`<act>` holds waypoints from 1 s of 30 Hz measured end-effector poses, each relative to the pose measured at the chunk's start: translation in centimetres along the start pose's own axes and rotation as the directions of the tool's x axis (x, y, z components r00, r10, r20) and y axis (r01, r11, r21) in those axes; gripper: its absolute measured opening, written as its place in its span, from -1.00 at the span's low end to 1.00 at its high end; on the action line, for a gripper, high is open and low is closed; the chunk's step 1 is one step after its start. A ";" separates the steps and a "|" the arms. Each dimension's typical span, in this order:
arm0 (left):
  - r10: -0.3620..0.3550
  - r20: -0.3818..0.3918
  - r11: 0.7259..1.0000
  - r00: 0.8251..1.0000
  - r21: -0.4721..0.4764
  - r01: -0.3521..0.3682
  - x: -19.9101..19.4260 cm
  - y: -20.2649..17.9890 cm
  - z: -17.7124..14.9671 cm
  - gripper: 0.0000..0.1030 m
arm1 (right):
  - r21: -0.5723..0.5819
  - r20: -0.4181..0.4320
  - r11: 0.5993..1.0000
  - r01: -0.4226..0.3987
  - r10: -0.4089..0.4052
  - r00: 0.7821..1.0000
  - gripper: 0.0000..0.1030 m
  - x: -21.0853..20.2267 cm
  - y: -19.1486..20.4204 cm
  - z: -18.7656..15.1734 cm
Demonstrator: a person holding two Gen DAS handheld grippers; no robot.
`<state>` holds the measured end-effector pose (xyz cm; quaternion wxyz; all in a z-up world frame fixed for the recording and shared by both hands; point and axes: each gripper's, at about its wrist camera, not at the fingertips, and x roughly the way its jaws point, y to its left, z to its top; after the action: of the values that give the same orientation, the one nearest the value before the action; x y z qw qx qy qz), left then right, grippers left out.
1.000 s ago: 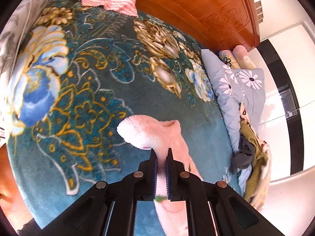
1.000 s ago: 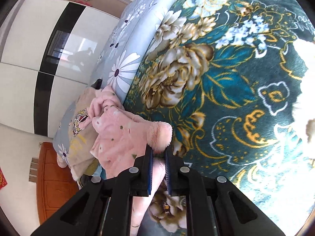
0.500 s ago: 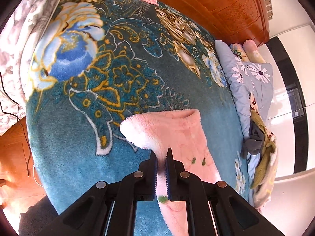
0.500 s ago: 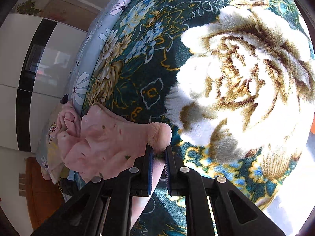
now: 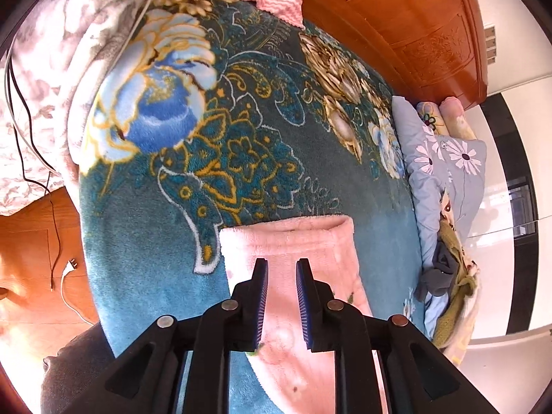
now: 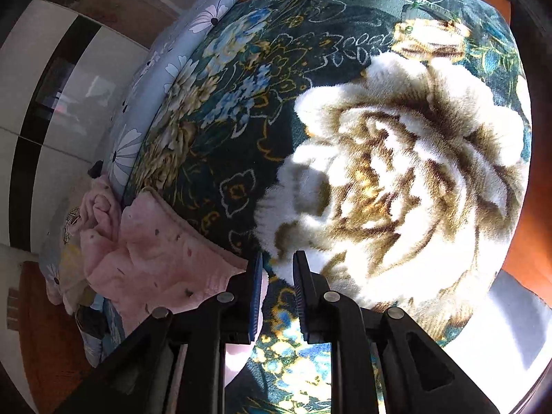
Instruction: Fold clothes
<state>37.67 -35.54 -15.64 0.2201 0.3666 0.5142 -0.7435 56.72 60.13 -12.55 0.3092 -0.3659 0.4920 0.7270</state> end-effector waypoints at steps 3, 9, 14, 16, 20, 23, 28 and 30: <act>-0.058 -0.042 0.997 0.997 0.056 0.060 -0.2 -3.3 -1.7 -0.60 | -0.075 0.012 0.997 -0.013 0.014 1.000 -0.58 0.4 2.9 0.5; -0.094 -0.061 0.939 0.994 0.326 0.109 -2.0 -14.6 -7.9 -0.16 | -0.396 -0.099 0.906 -0.151 0.121 0.988 -0.51 5.8 18.1 -2.2; -0.113 -0.075 0.861 0.991 0.490 0.136 -3.0 -22.5 -14.8 0.24 | -0.706 -0.157 0.681 -0.193 0.115 0.981 -0.17 10.2 33.6 -8.0; -0.123 -0.078 0.820 0.989 0.554 0.145 -3.0 -24.8 -18.1 0.32 | -0.765 -0.170 0.611 -0.202 0.110 0.979 0.06 11.9 37.6 -10.2; -0.078 -0.092 0.743 0.993 0.659 0.119 -1.2 -27.5 -22.8 0.32 | -0.822 -0.137 0.554 -0.134 0.037 0.990 0.06 15.9 42.4 -12.3; -0.063 -0.115 0.723 0.991 0.680 0.125 0.6 -28.5 -24.4 0.32 | -0.784 -0.076 0.619 -0.044 -0.025 0.997 0.06 18.0 43.0 -11.0; -0.051 -0.089 0.747 0.995 0.658 0.097 2.7 -29.6 -24.7 0.32 | -0.748 -0.137 0.659 -0.084 -0.029 0.990 0.01 19.7 42.8 -9.9; -0.038 -0.094 0.761 0.995 0.643 0.090 3.7 -29.8 -24.6 0.32 | -0.764 -0.153 0.637 -0.100 -0.028 0.988 -0.66 19.6 42.8 -9.9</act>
<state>22.23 -1.42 -5.49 0.0354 0.4298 0.2472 -0.8677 13.77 38.66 -10.46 0.0714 -0.5062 0.1647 0.8435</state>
